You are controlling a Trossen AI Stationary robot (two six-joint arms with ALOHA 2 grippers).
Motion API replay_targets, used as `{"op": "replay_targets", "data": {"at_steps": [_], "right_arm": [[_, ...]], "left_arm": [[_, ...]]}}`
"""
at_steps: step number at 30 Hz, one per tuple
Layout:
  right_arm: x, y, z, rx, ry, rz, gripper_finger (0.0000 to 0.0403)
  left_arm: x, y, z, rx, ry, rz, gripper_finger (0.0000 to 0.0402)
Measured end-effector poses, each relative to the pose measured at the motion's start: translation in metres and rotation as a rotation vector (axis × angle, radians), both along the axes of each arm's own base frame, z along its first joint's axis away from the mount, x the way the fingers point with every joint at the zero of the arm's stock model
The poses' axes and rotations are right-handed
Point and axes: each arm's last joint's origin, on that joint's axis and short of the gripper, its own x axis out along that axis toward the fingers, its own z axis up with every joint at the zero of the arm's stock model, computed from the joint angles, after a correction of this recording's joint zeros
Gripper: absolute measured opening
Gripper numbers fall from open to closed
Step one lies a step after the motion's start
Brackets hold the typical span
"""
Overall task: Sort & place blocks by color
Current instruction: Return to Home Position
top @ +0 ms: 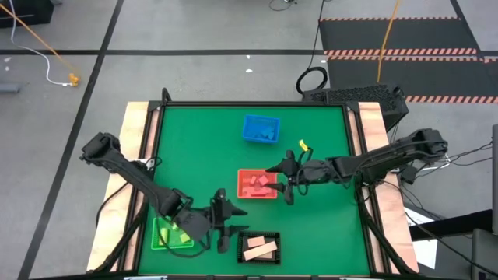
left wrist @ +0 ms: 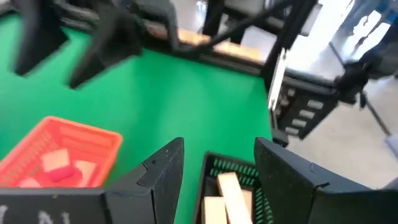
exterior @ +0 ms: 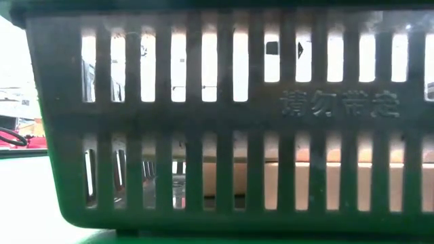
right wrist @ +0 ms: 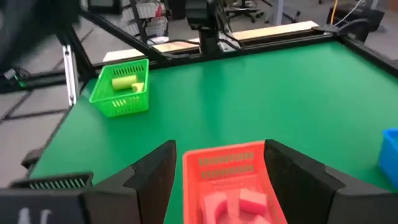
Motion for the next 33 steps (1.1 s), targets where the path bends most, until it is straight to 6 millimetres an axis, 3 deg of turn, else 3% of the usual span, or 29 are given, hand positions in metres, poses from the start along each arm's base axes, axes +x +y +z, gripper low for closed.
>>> {"op": "replay_targets", "data": {"at_steps": [5, 9, 16, 22, 28, 33], "right_arm": [[-0.017, -0.006, 0.013, -0.027, 0.028, -0.009, 0.0235], [-0.031, -0.009, 0.015, -0.027, 0.025, -0.010, 0.0235], [-0.055, -0.014, -0.008, 0.048, 0.044, -0.044, 0.0235], [-0.067, -0.015, -0.028, 0.085, -0.051, -0.060, 0.0235], [-0.078, -0.016, -0.044, 0.115, -0.164, -0.050, 0.0235], [-0.085, -0.018, -0.052, 0.152, -0.210, -0.054, 0.0235]], "left_arm": [[-0.018, 0.014, 0.018, 0.088, 0.020, 0.048, 0.0195], [-0.038, 0.039, 0.032, 0.149, 0.079, 0.136, 0.0195], [-0.084, 0.083, 0.052, 0.183, 0.169, 0.356, 0.0195], [-0.120, 0.107, 0.058, 0.207, 0.234, 0.454, 0.0195], [-0.162, 0.135, 0.049, 0.145, 0.208, 0.594, 0.0195], [-0.180, 0.146, 0.020, 0.066, 0.151, 0.612, 0.0195]]}}
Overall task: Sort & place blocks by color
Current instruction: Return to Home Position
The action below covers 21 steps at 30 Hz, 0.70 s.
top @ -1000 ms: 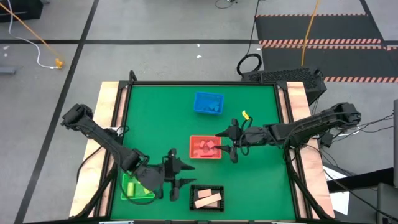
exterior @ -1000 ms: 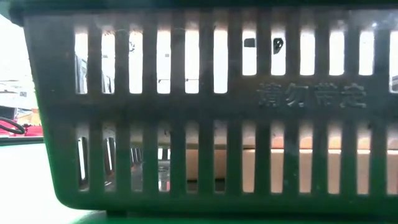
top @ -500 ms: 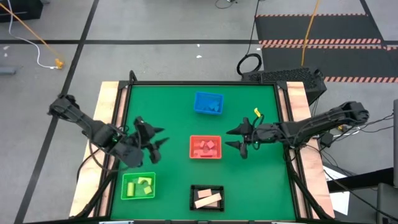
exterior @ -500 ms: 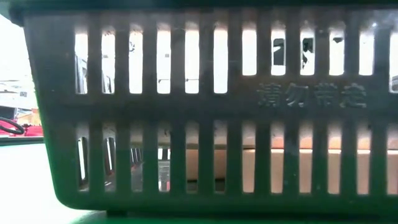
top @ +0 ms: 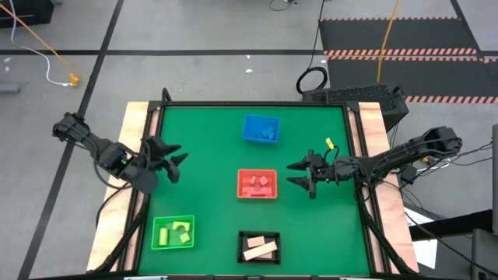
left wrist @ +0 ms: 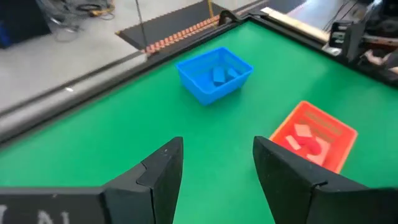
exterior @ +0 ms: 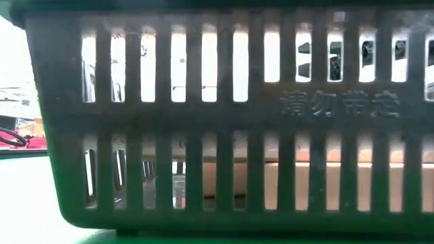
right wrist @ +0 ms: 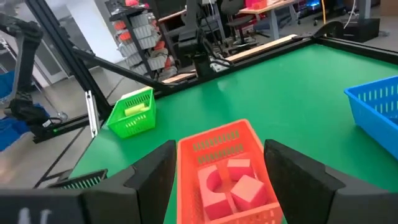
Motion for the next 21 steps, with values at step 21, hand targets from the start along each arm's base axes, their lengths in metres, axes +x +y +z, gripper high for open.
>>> {"op": "replay_targets", "data": {"at_steps": [21], "right_arm": [[-0.002, 0.000, -0.007, -0.127, 0.065, 0.022, 0.0235]], "left_arm": [[0.023, -0.022, -0.126, 0.005, -0.481, -0.544, 0.0195]]}}
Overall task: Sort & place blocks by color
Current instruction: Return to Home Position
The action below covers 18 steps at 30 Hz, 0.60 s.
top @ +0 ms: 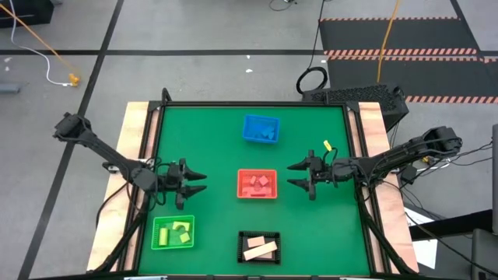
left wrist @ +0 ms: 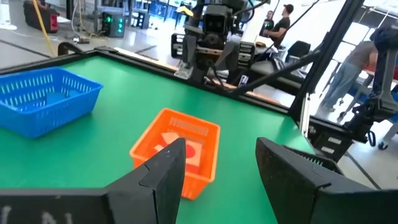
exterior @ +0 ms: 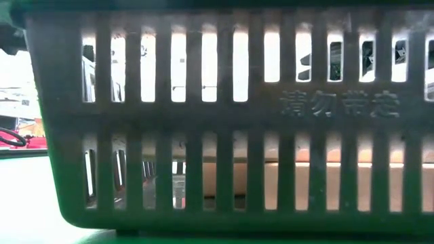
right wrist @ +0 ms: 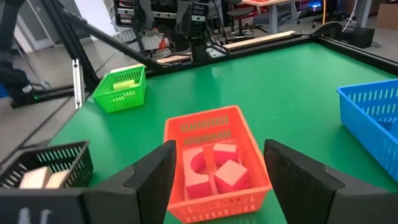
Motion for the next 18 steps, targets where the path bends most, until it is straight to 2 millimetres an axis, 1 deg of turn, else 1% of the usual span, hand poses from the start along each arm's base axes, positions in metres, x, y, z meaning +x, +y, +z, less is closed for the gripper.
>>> {"op": "replay_targets", "data": {"at_steps": [3, 7, 13, 17, 18], "right_arm": [[-0.001, 0.001, -0.002, -0.046, 0.026, 0.024, 0.0235], [-0.007, 0.004, -0.011, -0.073, 0.035, 0.105, 0.0235], [-0.025, 0.004, -0.027, -0.056, -0.046, 0.132, 0.0235], [-0.027, 0.004, -0.016, -0.021, -0.187, 0.126, 0.0235], [-0.027, 0.004, -0.017, -0.022, -0.181, 0.126, 0.0235]], "left_arm": [[-0.005, 0.003, -0.011, -0.004, -0.002, -0.001, 0.0195], [-0.010, 0.006, -0.020, -0.025, -0.011, 0.000, 0.0195], [-0.011, 0.007, -0.024, -0.026, 0.001, -0.001, 0.0195], [-0.011, 0.007, -0.025, -0.014, 0.002, -0.001, 0.0195], [-0.011, 0.007, -0.025, -0.013, 0.002, -0.001, 0.0195]]}}
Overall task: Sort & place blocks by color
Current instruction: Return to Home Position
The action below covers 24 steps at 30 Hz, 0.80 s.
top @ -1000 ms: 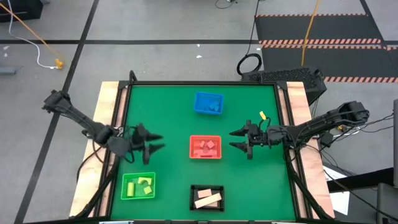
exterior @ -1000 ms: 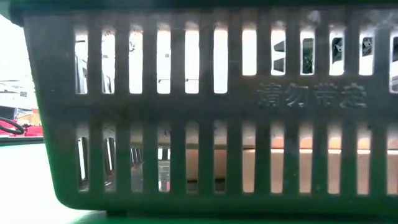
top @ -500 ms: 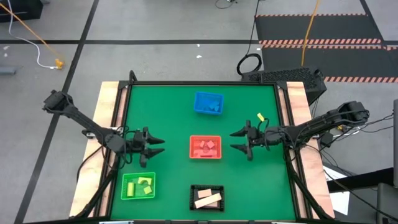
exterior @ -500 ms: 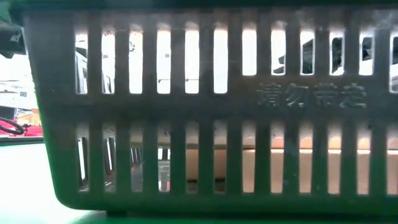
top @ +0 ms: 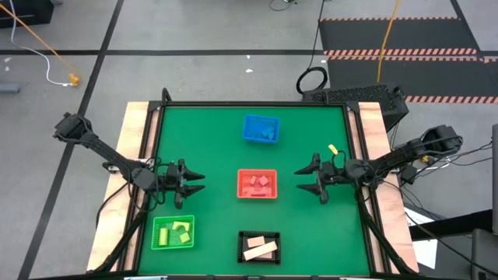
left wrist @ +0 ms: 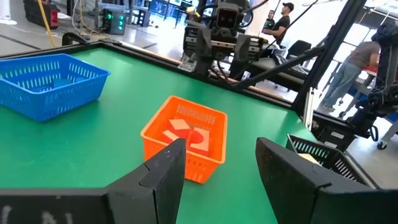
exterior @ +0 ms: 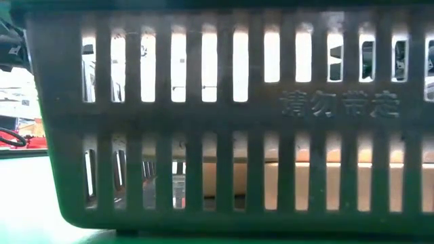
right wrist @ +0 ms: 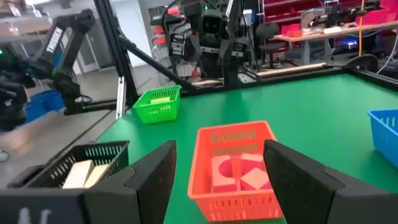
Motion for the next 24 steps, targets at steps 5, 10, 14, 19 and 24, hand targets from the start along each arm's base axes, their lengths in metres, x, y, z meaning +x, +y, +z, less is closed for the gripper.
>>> {"op": "replay_targets", "data": {"at_steps": [5, 10, 14, 19, 24], "right_arm": [[-0.0001, 0.0000, -0.0023, -0.011, 0.023, 0.001, 0.0235], [-0.0003, -0.0002, -0.0059, -0.015, 0.059, 0.000, 0.0235], [-0.0004, -0.0002, -0.0063, -0.015, 0.063, 0.000, 0.0235], [-0.0004, -0.0002, -0.0057, -0.013, 0.057, 0.000, 0.0235], [-0.0004, -0.0002, -0.0054, -0.012, 0.054, 0.000, 0.0235]], "left_arm": [[0.0000, 0.0001, -0.0006, 0.010, 0.006, 0.001, 0.0195], [-0.0001, 0.0001, -0.0007, 0.007, 0.007, 0.001, 0.0195], [-0.0001, 0.0001, -0.0007, 0.006, 0.007, 0.002, 0.0195], [-0.0001, 0.0001, -0.0008, 0.007, 0.007, 0.002, 0.0195], [-0.0001, 0.0001, -0.0008, 0.008, 0.007, 0.002, 0.0195]]}}
